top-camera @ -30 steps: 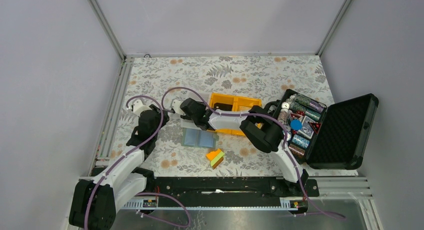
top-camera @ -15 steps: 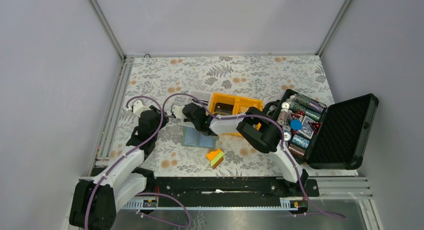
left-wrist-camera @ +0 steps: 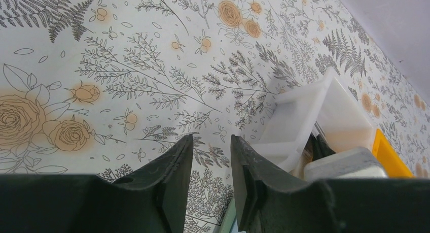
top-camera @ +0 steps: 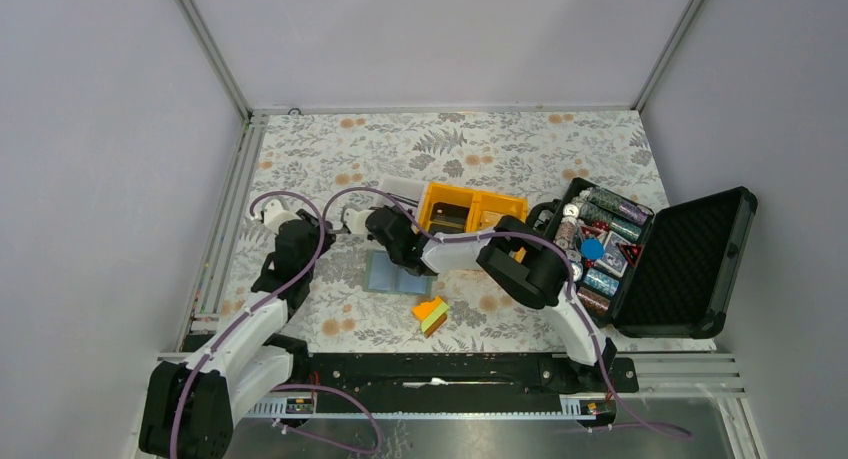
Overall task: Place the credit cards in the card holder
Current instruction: Pick up the credit card from the storage box.
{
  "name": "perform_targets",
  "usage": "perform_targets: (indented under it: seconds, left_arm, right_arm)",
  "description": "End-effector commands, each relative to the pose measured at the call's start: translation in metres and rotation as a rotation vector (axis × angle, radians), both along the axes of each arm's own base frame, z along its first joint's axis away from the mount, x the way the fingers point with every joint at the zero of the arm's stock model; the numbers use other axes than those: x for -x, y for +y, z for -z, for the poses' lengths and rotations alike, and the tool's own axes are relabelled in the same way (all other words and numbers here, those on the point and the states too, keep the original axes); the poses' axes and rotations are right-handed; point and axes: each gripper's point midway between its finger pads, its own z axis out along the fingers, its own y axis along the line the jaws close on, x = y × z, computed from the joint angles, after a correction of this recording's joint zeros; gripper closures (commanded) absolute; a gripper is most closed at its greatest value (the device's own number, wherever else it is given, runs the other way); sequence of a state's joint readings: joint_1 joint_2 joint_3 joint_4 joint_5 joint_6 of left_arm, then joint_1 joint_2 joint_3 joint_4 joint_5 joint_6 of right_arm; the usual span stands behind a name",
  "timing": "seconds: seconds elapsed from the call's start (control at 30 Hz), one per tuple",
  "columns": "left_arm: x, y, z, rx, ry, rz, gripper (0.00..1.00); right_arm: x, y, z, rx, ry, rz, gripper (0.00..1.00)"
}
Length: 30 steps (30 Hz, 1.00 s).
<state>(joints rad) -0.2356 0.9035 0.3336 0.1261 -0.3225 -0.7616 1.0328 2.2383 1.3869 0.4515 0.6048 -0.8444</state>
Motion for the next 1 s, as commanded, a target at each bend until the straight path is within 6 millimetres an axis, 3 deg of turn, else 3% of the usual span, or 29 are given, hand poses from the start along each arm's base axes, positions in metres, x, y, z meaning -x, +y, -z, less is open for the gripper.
perform_targets:
  seconds: [0.0, 0.27, 0.63, 0.83, 0.97]
  left_arm:
    - [-0.009, 0.000, -0.022, 0.025, -0.085, -0.011, 0.65]
    - [-0.011, -0.009, -0.034, 0.027, -0.105, 0.050, 0.67]
    - [-0.011, -0.032, -0.054, 0.101, -0.136, 0.152, 0.69]
    - [-0.006, -0.064, -0.077, 0.224, -0.204, 0.300, 0.69]
    - [0.002, -0.092, -0.084, 0.274, -0.179, 0.439, 0.65]
  right_arm:
    - [0.011, 0.012, -0.046, -0.078, 0.018, 0.008, 1.00]
    - [0.015, 0.012, -0.081, -0.220, 0.132, 0.039, 1.00]
    - [0.006, -0.007, -0.119, -0.539, 0.258, 0.115, 1.00]
    - [0.010, -0.022, -0.152, -0.797, 0.316, 0.176, 1.00]
    - [0.033, -0.038, -0.186, -1.007, 0.392, 0.191, 1.00]
